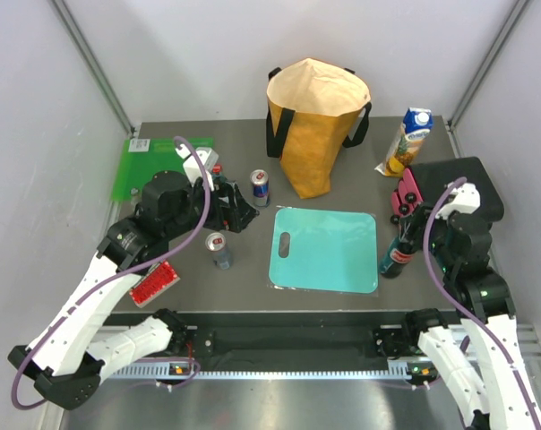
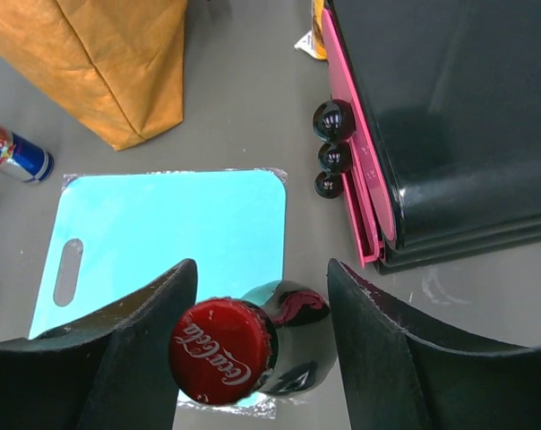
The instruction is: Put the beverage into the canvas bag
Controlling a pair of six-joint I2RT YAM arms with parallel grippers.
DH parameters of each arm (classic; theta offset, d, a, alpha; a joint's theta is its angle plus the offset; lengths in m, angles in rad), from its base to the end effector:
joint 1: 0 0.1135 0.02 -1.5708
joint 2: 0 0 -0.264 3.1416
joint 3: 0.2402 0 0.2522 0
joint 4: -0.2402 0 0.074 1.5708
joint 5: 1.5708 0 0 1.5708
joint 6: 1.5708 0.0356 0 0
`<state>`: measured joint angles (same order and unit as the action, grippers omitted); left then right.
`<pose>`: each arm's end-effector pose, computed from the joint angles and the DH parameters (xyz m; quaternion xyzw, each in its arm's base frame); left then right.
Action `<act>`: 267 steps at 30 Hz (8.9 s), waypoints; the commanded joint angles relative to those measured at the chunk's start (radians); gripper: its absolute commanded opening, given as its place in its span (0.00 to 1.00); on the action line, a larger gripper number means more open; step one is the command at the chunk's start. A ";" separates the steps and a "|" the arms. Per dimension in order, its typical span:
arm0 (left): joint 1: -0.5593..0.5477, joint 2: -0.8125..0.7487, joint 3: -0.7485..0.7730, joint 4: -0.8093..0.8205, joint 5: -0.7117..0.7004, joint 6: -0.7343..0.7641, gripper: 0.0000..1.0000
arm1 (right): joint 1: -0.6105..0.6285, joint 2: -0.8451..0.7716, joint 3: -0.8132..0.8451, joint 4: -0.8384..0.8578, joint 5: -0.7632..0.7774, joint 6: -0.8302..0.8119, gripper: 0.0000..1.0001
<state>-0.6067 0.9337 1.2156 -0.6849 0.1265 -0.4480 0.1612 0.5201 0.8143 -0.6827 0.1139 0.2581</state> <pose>0.1471 -0.1075 0.4086 0.1007 0.8273 -0.3224 0.4489 0.1084 0.0135 0.3317 0.0718 0.8264 0.0696 0.5541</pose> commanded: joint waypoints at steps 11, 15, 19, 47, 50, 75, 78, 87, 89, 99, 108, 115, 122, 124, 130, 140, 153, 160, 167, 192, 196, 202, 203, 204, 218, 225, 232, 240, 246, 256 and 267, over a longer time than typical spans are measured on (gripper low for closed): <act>-0.002 -0.032 -0.005 0.030 0.001 0.022 0.96 | 0.001 -0.031 -0.033 0.066 0.058 0.049 0.56; -0.002 -0.036 -0.013 0.038 0.007 0.026 0.97 | 0.001 -0.005 -0.035 0.052 0.069 0.084 0.58; -0.002 -0.049 -0.024 0.030 0.007 0.028 0.97 | 0.003 0.018 -0.007 0.032 0.078 0.078 0.55; -0.002 -0.023 0.031 0.030 -0.021 0.054 0.97 | 0.001 0.181 0.290 0.023 -0.020 -0.112 0.00; -0.002 -0.015 0.045 0.030 -0.024 0.052 0.97 | 0.003 0.253 0.393 0.015 -0.084 -0.108 0.00; -0.002 0.120 0.139 0.030 -0.017 0.019 0.95 | 0.003 1.112 1.557 0.673 -0.273 0.115 0.00; -0.002 0.132 0.170 0.001 -0.031 0.028 0.95 | 0.004 1.181 1.605 0.787 -0.244 0.115 0.00; -0.002 0.140 0.170 0.005 -0.041 0.008 0.95 | 0.004 1.351 1.662 0.931 -0.232 0.063 0.00; -0.002 0.143 0.162 0.015 -0.042 0.005 0.95 | 0.006 1.377 1.659 0.951 -0.258 0.052 0.00; -0.002 0.139 0.135 0.030 0.030 0.026 0.96 | 0.047 1.540 1.588 1.029 -0.499 -0.054 0.00; -0.002 0.132 0.110 0.055 0.010 0.063 0.97 | 0.162 1.592 1.499 0.995 -0.554 -0.296 0.00; -0.002 0.137 0.119 0.038 -0.042 0.081 0.97 | 0.166 1.709 1.534 1.121 -0.565 -0.266 0.00; -0.002 0.146 0.157 0.035 -0.076 0.118 0.97 | 0.178 1.778 1.559 1.175 -0.540 -0.309 0.00; -0.002 0.146 0.156 0.038 -0.077 0.120 0.97 | 0.176 1.779 1.557 1.180 -0.533 -0.335 0.00; -0.002 0.142 0.144 0.036 -0.085 0.120 0.97 | 0.169 1.795 1.556 1.201 -0.523 -0.350 0.00; -0.002 0.128 0.127 0.035 -0.105 0.114 0.97 | 0.172 1.801 1.378 1.281 -0.536 -0.319 0.00; -0.002 0.134 0.137 0.028 -0.108 0.109 0.97 | 0.170 1.733 1.310 1.253 -0.523 -0.332 0.42; -0.002 0.126 0.145 0.022 -0.105 0.088 0.97 | 0.172 1.666 1.336 1.169 -0.491 -0.321 0.55; -0.001 0.097 0.133 0.008 -0.119 0.083 0.97 | 0.181 1.568 1.294 1.069 -0.484 -0.300 0.61; -0.002 -0.038 0.067 -0.005 -0.076 -0.027 0.98 | 0.198 0.813 0.893 0.032 -0.056 0.102 1.00; -0.002 -0.030 0.074 -0.010 -0.087 -0.052 0.99 | 0.198 0.721 0.838 -0.044 -0.071 0.098 1.00; -0.002 -0.018 0.078 -0.010 -0.119 -0.063 0.99 | 0.198 0.658 0.793 -0.095 0.013 0.043 1.00; -0.002 -0.013 0.078 -0.016 -0.157 -0.058 0.99 | 0.196 0.678 0.799 -0.119 0.032 0.040 1.00; -0.002 -0.003 0.081 -0.019 -0.166 -0.049 0.99 | 0.198 0.690 0.819 -0.136 0.071 0.036 1.00; -0.002 -0.004 0.067 0.013 -0.182 -0.054 0.98 | -0.032 0.986 1.059 -0.157 0.012 0.023 1.00; -0.002 -0.032 0.036 0.012 -0.192 -0.043 0.97 | -0.120 1.077 1.121 -0.054 -0.005 -0.074 1.00; -0.002 -0.042 0.004 0.039 -0.208 -0.026 0.97 | -0.256 1.241 1.266 -0.078 -0.150 -0.154 1.00; -0.002 -0.024 0.002 0.064 -0.189 -0.015 0.96 | -0.305 1.337 1.309 -0.029 -0.259 -0.235 1.00; -0.002 -0.004 0.001 0.068 -0.199 -0.004 0.96 | -0.305 1.390 1.326 0.017 -0.269 -0.250 1.00; -0.002 0.013 0.002 0.068 -0.217 0.014 0.96 | -0.304 1.471 1.332 0.092 -0.229 -0.287 1.00; -0.002 0.025 -0.007 0.074 -0.202 0.008 0.96 | -0.295 1.568 1.339 0.074 -0.264 -0.299 0.99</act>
<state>-0.6067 0.9516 1.2102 -0.6655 -0.0723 -0.4465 -0.1440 2.0739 2.1117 -0.6361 -0.1303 -0.0257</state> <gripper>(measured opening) 0.959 0.995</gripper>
